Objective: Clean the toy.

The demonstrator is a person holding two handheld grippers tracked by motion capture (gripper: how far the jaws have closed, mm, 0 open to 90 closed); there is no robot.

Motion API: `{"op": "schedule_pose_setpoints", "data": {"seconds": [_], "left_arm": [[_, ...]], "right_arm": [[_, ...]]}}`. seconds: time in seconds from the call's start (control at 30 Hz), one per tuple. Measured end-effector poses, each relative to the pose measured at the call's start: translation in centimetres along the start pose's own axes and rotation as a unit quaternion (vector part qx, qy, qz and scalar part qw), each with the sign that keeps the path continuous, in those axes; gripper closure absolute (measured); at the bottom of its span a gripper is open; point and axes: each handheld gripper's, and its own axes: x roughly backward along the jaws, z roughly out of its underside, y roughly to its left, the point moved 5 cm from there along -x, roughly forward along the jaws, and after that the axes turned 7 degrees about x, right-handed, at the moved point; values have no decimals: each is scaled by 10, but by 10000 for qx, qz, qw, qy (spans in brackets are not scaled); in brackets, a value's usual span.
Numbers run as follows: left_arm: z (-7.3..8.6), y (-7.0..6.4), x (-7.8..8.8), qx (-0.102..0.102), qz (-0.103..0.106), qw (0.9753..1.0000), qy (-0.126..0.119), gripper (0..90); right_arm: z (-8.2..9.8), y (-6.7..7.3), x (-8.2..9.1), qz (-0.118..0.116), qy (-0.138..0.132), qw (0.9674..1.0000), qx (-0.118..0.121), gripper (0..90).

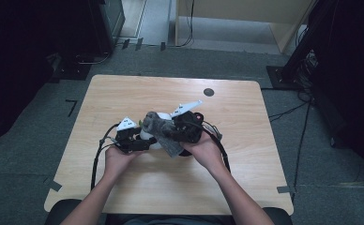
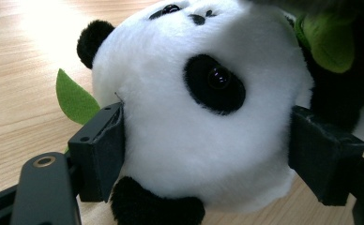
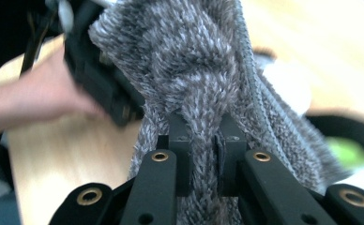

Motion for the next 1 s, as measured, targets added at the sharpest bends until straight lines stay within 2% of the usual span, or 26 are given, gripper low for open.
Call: {"op": "schedule_pose_setpoints", "data": {"seconds": [0.1,0.17,0.2,0.27,0.37,0.47,0.6,0.9,1.0], "left_arm": [[0,0,0,-13,-6,10000,-8,195],[0,0,0,-44,-17,10000,-18,195],[0,0,0,-46,-16,10000,-18,195],[0,0,0,-24,-2,10000,-36,195],[0,0,0,-1,-13,10000,-41,196],[0,0,0,3,-30,10000,-33,196],[1,-1,0,-32,-46,10000,-27,196],[3,-3,-1,-145,-40,9999,20,195],[3,-5,-2,-189,-29,9998,35,195]], "right_arm": [[-18,-4,-4,100,-89,9999,39,813],[-29,-8,-18,150,23,9999,49,812],[-29,-8,-18,150,23,9999,49,812],[-34,-10,-31,179,118,9997,79,812],[-33,-11,-52,206,354,9992,38,812],[-28,-11,-67,253,581,9979,128,812],[-22,-8,-68,273,587,9975,281,820],[-6,-2,-60,159,667,9969,389,825],[0,-1,-55,117,644,9972,353,825]]}}
